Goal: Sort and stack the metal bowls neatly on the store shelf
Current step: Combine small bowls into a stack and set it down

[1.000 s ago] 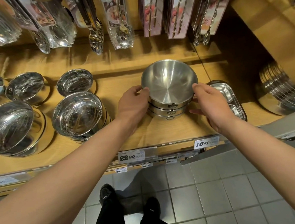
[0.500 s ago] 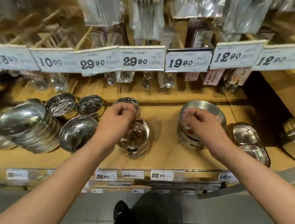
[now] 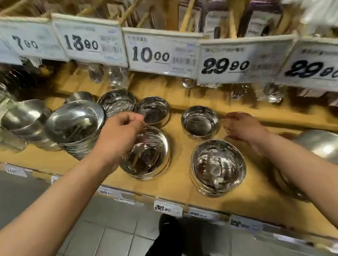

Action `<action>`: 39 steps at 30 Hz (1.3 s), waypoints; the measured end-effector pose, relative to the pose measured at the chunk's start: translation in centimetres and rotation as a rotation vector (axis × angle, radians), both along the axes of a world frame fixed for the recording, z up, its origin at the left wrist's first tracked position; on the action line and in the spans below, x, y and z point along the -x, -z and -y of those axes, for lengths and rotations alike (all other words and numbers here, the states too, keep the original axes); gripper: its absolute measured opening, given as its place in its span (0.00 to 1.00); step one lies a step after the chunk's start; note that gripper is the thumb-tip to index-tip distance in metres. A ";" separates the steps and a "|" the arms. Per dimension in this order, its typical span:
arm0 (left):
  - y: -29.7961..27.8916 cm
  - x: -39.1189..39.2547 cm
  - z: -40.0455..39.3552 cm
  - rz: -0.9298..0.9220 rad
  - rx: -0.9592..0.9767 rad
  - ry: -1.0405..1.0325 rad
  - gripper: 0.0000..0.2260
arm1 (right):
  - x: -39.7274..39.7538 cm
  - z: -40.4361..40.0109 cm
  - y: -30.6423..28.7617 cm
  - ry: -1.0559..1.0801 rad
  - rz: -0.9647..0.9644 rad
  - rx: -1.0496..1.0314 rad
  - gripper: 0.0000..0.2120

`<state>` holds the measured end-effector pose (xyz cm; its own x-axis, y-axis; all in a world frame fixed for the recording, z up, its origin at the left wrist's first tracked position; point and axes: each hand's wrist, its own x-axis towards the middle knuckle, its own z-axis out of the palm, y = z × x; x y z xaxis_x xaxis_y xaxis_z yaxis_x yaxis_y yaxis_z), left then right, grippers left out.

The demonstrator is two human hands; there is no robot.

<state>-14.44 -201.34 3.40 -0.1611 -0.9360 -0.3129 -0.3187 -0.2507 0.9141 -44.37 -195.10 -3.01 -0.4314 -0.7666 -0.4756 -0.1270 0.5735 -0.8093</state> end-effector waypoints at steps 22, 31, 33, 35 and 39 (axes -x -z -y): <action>-1.1 -0.3 -0.4 -0.025 0.002 -0.014 0.10 | 1.5 -5.5 -5.5 0.299 0.104 0.076 0.03; 0.5 -0.7 2.7 0.209 0.023 -0.046 0.06 | -0.3 -10.3 -8.8 0.298 0.207 0.222 0.03; 1.6 0.1 4.3 0.257 0.023 -0.030 0.07 | -1.3 -10.3 -9.2 0.267 0.208 0.220 0.05; 2.8 0.9 6.0 0.292 0.013 -0.012 0.07 | -2.1 -10.2 -9.4 0.266 0.204 0.231 0.07; 4.6 2.2 9.2 0.381 0.005 0.023 0.08 | -3.2 -9.1 -9.4 0.272 0.214 0.254 0.08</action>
